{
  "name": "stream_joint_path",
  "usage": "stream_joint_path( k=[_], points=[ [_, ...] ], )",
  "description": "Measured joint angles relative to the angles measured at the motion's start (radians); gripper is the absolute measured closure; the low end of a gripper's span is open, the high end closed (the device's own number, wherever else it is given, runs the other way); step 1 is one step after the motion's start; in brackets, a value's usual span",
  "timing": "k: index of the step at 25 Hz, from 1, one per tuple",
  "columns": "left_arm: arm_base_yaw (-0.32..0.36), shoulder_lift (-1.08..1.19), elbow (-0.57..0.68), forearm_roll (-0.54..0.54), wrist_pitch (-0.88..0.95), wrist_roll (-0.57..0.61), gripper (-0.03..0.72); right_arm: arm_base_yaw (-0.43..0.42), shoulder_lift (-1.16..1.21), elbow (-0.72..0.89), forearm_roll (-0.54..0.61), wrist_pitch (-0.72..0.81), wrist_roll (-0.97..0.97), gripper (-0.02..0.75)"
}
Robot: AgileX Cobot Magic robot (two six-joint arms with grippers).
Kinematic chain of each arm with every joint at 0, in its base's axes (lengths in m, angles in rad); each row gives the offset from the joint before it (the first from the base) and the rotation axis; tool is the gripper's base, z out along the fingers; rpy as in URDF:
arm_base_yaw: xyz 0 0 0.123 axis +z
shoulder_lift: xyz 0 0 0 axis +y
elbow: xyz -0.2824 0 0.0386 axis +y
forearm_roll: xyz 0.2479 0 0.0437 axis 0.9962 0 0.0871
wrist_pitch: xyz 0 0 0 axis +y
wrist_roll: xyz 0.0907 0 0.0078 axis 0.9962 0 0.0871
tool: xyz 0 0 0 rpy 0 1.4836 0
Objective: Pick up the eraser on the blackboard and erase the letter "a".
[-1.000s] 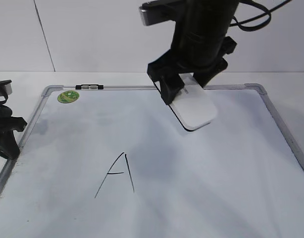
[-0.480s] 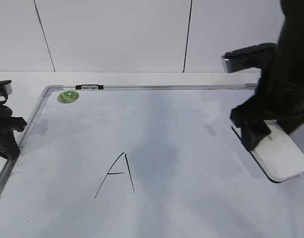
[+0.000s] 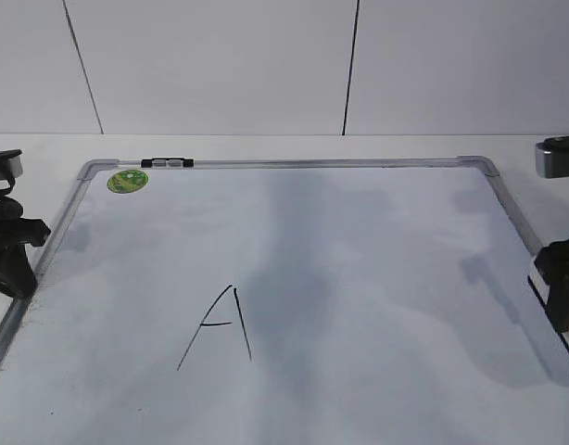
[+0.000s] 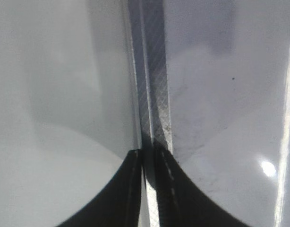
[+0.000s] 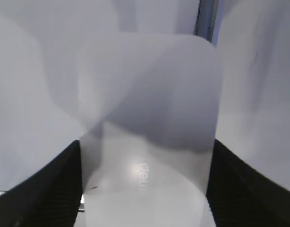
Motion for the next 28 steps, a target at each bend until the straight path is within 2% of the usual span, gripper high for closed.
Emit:
stream_joint_path(
  k=[8, 13, 16, 22, 28],
  points=[
    [0.0, 0.0, 0.0, 0.0, 0.0, 0.0, 0.62, -0.009, 0.04, 0.002, 0.002, -0.106, 0.037, 0.164],
    [0.0, 0.0, 0.0, 0.0, 0.0, 0.0, 0.617, -0.058, 0.125, -0.03, 0.0, -0.157, 0.065, 0.164],
    [0.0, 0.0, 0.0, 0.0, 0.002, 0.0, 0.617, -0.088, 0.177, -0.08, -0.015, -0.159, 0.069, 0.164],
    [0.0, 0.0, -0.002, 0.0, 0.002, 0.0, 0.616, -0.095, 0.278, -0.185, -0.06, -0.149, 0.069, 0.164],
    [0.0, 0.0, -0.002, 0.0, 0.002, 0.0, 0.616, -0.095, 0.327, -0.215, -0.077, -0.151, 0.069, 0.164]
  ],
)
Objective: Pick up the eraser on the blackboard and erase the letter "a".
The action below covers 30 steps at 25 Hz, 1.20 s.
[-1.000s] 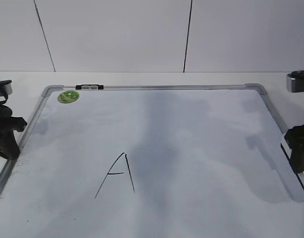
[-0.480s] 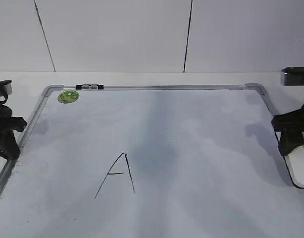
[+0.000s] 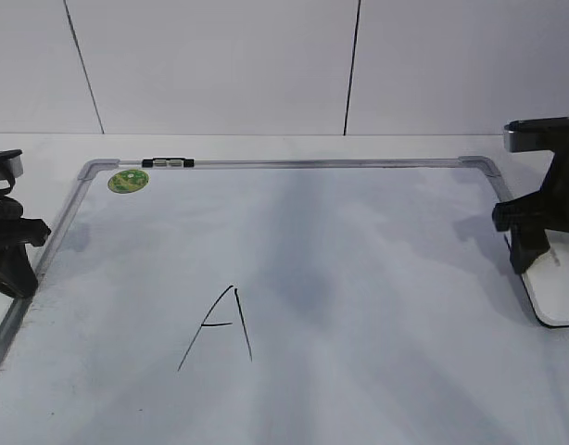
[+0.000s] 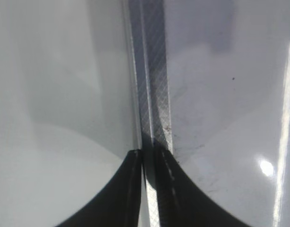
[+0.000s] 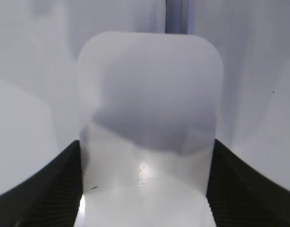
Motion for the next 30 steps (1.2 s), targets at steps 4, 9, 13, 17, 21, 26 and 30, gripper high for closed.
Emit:
stream_joint_path(
  k=[4, 9, 13, 17, 21, 26, 30],
  points=[
    [0.0, 0.0, 0.0, 0.0, 0.0, 0.0, 0.616, 0.0, 0.002, -0.003, 0.0, -0.038, 0.0, 0.164],
    [0.0, 0.0, 0.0, 0.0, 0.0, 0.0, 0.616, 0.0, 0.002, -0.003, 0.0, -0.079, 0.0, 0.164],
    [0.0, 0.0, 0.0, 0.0, 0.0, 0.0, 0.615, 0.0, 0.008, -0.003, 0.0, -0.11, 0.0, 0.164],
    [0.0, 0.0, 0.0, 0.0, 0.0, 0.0, 0.615, 0.0, 0.029, -0.003, 0.0, -0.119, 0.0, 0.164],
    [0.0, 0.0, 0.0, 0.0, 0.0, 0.0, 0.615, 0.0, 0.043, -0.003, 0.011, -0.121, -0.029, 0.164],
    [0.0, 0.0, 0.0, 0.0, 0.0, 0.0, 0.615, 0.0, 0.047, -0.003, 0.02, -0.123, -0.037, 0.139],
    [0.0, 0.0, 0.0, 0.0, 0.0, 0.0, 0.615, 0.0, 0.047, -0.003, 0.022, -0.128, -0.037, 0.123]
  ],
)
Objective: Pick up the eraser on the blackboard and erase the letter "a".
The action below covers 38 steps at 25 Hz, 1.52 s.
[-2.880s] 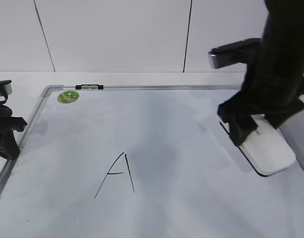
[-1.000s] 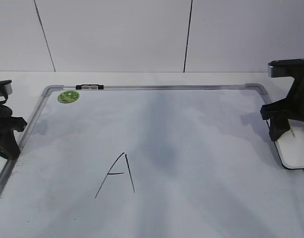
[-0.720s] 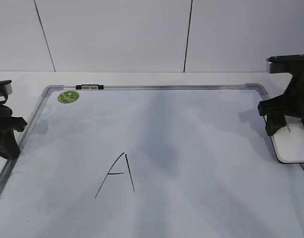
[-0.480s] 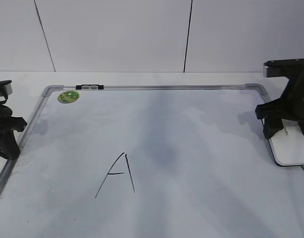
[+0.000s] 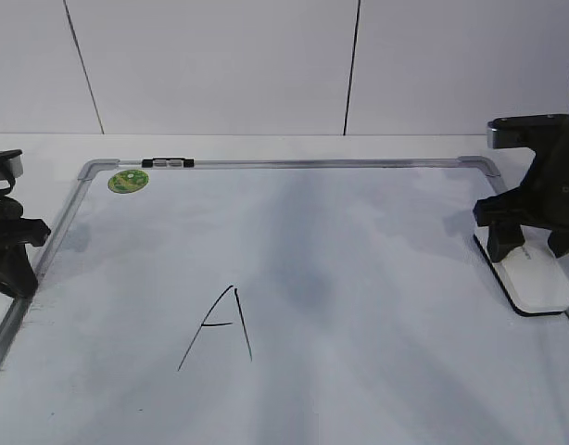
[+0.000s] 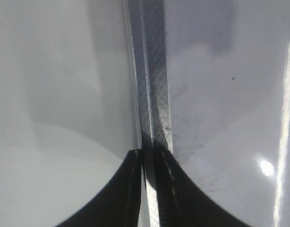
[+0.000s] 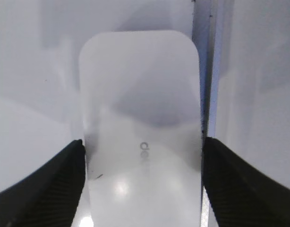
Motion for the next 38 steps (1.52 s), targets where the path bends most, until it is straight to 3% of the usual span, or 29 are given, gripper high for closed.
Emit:
stream_joint_path(
  k=[6, 14, 24, 27, 34, 38],
  points=[
    [0.0, 0.0, 0.0, 0.0, 0.0, 0.0, 0.615, 0.0, 0.0, -0.027, 0.0, 0.032, -0.001, 0.122],
    [0.0, 0.0, 0.0, 0.0, 0.0, 0.0, 0.615, 0.0, -0.049, -0.179, -0.003, 0.236, -0.016, 0.125],
    [0.0, 0.0, 0.0, 0.0, 0.0, 0.002, 0.605, 0.0, -0.303, -0.137, 0.039, 0.346, -0.074, 0.141],
    [0.0, 0.0, 0.0, 0.0, 0.0, 0.002, 0.564, 0.0, -0.387, -0.071, 0.046, 0.357, -0.08, 0.143],
    [0.0, -0.02, 0.0, 0.008, 0.0, 0.002, 0.364, 0.0, -0.57, 0.121, 0.052, 0.363, -0.082, 0.144],
    [0.0, -0.078, 0.0, 0.012, 0.007, 0.002, 0.333, 0.0, -0.683, 0.199, 0.065, 0.365, -0.085, 0.144]
  ],
)
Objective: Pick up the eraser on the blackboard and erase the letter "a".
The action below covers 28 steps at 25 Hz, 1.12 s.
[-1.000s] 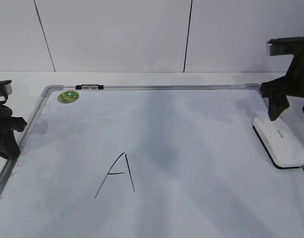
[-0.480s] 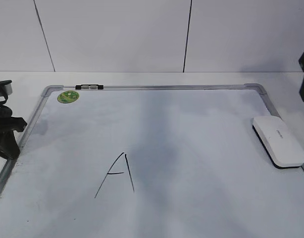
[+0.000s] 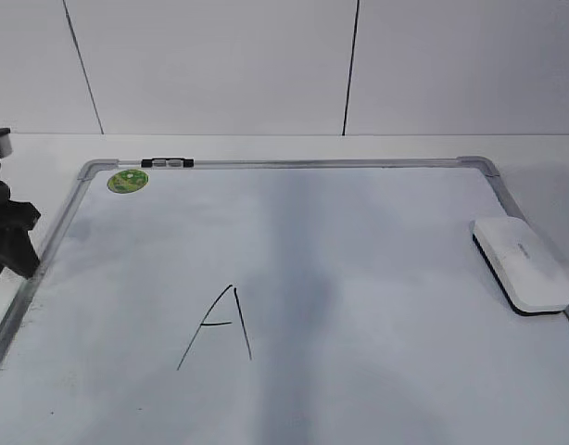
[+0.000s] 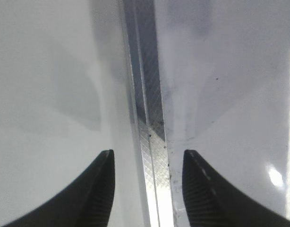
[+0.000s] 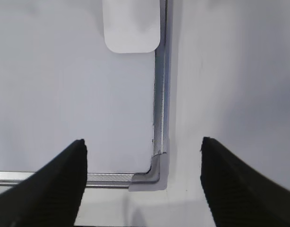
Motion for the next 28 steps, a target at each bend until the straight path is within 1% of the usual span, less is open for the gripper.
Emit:
stream_joint_path(
  k=[4, 12, 15, 24, 28],
  points=[
    [0.0, -0.091, 0.0, 0.001, 0.057, 0.0, 0.329, 0.0, -0.117, 0.067, 0.002, 0.004, -0.002, 0.144],
    [0.0, -0.307, 0.002, 0.002, 0.291, 0.0, 0.328, 0.0, -0.316, 0.23, 0.002, 0.012, -0.002, 0.145],
    [0.0, -0.393, 0.002, 0.006, 0.351, -0.013, 0.328, 0.0, -0.372, 0.272, 0.002, 0.016, -0.002, 0.145],
    [0.0, -0.649, 0.014, 0.043, 0.39, -0.06, 0.328, 0.0, -0.476, 0.334, 0.002, 0.01, -0.002, 0.145],
    [0.0, -0.782, 0.075, 0.049, 0.392, -0.075, 0.328, 0.0, -0.5, 0.338, 0.002, 0.01, -0.002, 0.145]
  ],
)
